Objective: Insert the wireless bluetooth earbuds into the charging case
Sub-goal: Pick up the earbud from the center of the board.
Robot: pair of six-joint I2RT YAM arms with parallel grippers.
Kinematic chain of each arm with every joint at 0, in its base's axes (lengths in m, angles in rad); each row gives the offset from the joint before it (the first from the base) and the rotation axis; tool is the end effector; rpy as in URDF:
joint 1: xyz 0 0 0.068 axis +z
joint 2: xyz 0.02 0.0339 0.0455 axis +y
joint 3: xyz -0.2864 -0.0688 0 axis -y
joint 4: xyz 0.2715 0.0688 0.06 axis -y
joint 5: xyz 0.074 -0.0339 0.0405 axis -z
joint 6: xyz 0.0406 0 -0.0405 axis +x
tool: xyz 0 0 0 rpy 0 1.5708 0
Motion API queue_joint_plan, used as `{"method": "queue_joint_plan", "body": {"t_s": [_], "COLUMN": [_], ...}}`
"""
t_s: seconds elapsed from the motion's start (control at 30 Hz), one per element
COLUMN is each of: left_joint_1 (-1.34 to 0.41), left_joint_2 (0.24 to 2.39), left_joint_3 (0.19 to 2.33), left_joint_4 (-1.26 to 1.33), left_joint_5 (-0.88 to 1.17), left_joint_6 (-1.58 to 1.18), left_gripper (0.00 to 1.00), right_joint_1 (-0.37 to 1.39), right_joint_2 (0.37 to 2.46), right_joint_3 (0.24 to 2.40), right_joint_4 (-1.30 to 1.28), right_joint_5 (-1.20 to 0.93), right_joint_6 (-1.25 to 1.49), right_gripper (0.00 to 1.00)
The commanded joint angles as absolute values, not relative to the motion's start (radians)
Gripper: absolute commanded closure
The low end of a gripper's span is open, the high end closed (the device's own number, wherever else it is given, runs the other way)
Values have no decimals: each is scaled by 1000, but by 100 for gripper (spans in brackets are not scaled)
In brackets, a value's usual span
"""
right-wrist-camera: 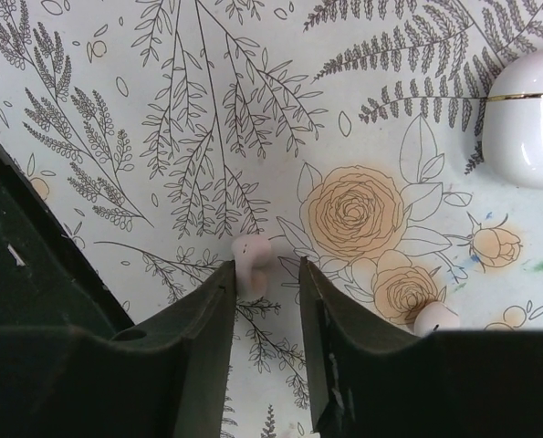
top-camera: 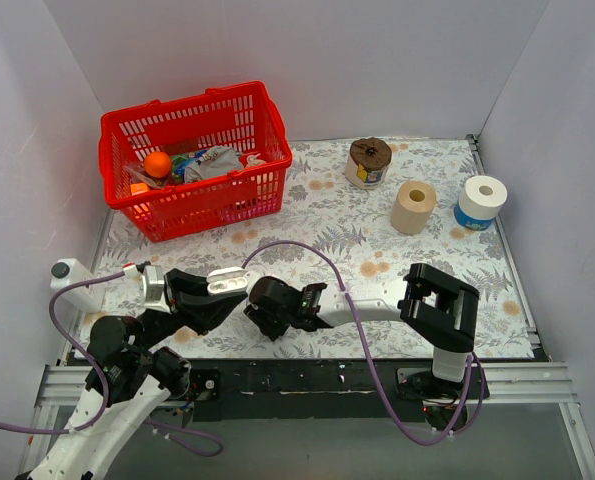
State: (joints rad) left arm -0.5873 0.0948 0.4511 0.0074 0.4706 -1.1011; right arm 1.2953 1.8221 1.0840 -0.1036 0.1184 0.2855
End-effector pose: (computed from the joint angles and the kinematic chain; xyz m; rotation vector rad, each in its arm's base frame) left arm 0.0492 -0.0549 0.3307 0.1132 1.4516 -1.7101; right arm 0.1158 0.3919 0.1673 -1.1545 2.2052 0.5711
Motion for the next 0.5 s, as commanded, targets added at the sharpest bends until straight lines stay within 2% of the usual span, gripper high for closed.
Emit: {"method": "queue_joint_plan", "body": {"t_s": [0.0, 0.17, 0.37, 0.47], "left_joint_1": [-586, -586, -586, -584], "left_joint_2": [91, 92, 95, 103], "left_joint_3": [451, 451, 451, 457], "left_joint_4": [6, 6, 6, 6], "left_joint_5": [457, 459, 459, 459], "left_joint_6": [-1106, -1106, -1108, -1100], "left_gripper": [100, 100, 100, 100], "right_joint_1": [1293, 1293, 1292, 1286], "right_joint_2": [1818, 1821, 1809, 1763], "right_joint_3": [1120, 1120, 1117, 1114], "right_joint_4": [-126, -126, -127, -159], "right_joint_5": [149, 144, 158, 187], "right_joint_6": [282, 282, 282, 285], "right_gripper": [62, 81, 99, 99]}}
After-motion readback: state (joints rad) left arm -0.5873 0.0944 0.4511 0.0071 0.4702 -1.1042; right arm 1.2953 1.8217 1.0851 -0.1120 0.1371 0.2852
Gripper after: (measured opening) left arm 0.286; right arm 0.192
